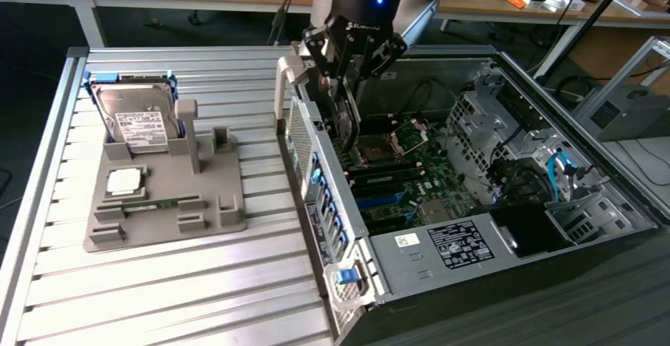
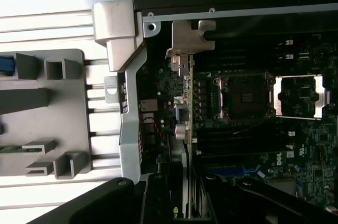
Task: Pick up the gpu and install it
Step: 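Pick up the gpu and move the gpu toward the slot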
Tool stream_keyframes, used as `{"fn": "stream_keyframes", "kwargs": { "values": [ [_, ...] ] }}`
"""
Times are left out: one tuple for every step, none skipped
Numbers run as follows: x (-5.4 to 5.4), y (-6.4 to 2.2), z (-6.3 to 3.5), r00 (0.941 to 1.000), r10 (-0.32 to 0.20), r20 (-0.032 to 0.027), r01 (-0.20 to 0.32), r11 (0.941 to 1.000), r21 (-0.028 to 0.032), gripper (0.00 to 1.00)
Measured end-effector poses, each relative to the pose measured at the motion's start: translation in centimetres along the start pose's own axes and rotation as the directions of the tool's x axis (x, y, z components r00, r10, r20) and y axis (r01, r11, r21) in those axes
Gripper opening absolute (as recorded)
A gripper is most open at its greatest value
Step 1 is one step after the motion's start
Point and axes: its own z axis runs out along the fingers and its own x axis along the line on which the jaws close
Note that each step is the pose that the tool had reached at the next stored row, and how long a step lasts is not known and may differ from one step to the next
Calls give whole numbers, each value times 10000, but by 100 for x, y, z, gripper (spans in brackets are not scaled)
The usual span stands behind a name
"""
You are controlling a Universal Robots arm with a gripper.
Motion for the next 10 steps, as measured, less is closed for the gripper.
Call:
{"fn": "stream_keyframes", "kwargs": {
  "values": [
    [0,0,4,10000,0,0,0,10000,0,27],
    [0,0,9,10000,1,0,-1,10000,1,27],
    [0,0,15,10000,1,0,-1,10000,-1,27],
    [0,1,25,10000,0,0,0,10000,0,27],
    [-1,1,33,10000,0,0,0,10000,0,27],
    [-1,1,39,10000,0,0,0,10000,0,27],
    [-1,1,45,10000,0,0,0,10000,0,27],
    [-1,1,49,10000,0,0,0,10000,0,27],
    [-1,1,55,10000,1,1,-1,10000,-1,27],
    [-1,1,59,10000,1,1,-1,10000,-1,27]
  ]
}}
